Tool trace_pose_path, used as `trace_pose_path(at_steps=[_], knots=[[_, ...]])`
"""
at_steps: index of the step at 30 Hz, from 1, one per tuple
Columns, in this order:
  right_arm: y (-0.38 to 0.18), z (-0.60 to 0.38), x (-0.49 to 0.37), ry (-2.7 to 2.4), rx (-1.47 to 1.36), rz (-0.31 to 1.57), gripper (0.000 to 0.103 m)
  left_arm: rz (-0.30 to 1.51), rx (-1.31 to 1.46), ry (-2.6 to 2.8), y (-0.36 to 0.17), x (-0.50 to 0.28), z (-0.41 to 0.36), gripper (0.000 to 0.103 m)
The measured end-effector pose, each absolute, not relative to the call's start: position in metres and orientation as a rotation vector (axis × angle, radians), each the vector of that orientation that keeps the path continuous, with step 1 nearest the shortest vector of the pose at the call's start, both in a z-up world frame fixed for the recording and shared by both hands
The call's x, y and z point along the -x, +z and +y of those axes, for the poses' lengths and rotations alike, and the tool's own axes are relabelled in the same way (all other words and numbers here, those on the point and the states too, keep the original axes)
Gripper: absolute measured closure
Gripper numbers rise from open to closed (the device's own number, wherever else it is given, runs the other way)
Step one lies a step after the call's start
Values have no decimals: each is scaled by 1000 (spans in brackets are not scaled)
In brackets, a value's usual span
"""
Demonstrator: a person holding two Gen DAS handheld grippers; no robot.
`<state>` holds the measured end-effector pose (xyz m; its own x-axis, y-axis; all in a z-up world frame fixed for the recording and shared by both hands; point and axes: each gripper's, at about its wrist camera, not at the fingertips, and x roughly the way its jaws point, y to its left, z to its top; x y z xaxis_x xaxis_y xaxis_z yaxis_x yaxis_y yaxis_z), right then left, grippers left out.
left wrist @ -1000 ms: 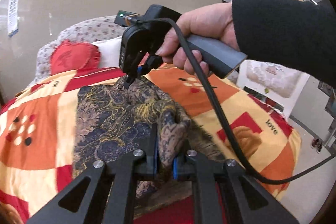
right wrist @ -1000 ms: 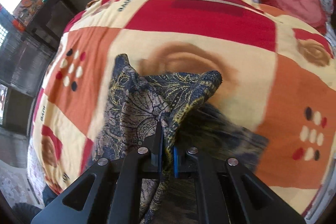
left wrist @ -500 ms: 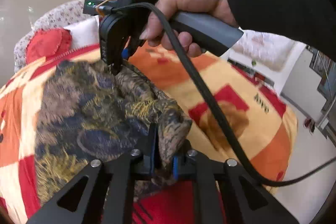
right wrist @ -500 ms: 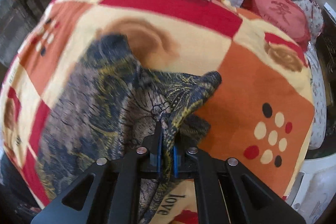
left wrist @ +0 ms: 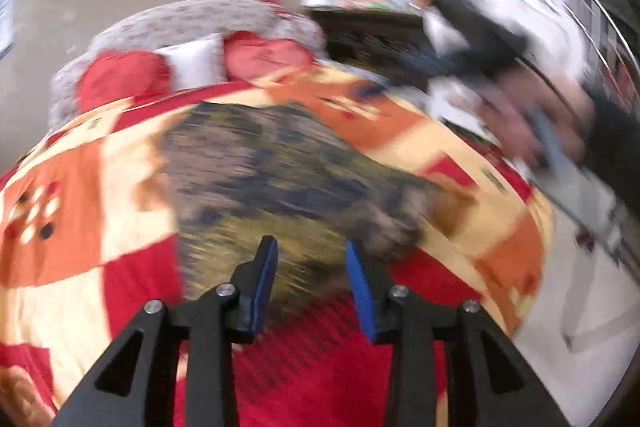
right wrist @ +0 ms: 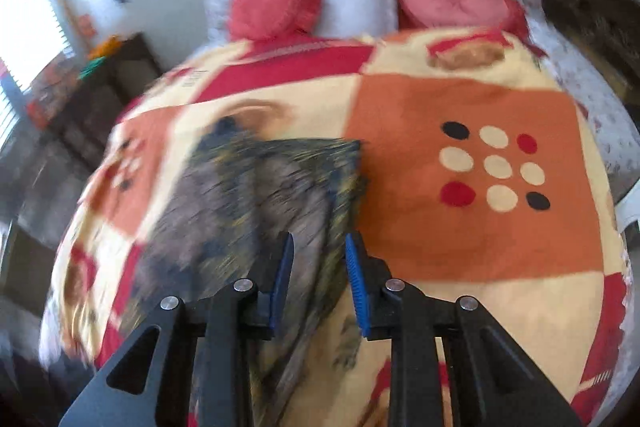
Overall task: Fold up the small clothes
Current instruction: 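Open both grippers and move them to the edge of the folded shirt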
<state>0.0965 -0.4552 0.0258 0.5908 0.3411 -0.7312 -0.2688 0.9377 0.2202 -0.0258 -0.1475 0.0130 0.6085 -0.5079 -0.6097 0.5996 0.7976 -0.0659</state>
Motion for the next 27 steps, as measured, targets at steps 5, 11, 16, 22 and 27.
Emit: trace_pose_path(at_steps=[5, 11, 16, 22, 27], knots=[[3, -402, -33, 369, 20, 817, 69, 807, 14, -512, -7, -38, -138, 84], [-71, -396, -2, 270, -49, 901, 72, 851, -3, -528, -41, -31, -132, 86], [-82, -409, 15, 249, -161, 868, 71, 836, -53, -513, -34, -26, -136, 85], [-15, -416, -11, 179, -105, 834, 71, 696, -18, -488, 25, -75, -143, 59], [20, -421, -88, 24, -248, 754, 63, 749, 27, -426, 33, -179, -174, 58]])
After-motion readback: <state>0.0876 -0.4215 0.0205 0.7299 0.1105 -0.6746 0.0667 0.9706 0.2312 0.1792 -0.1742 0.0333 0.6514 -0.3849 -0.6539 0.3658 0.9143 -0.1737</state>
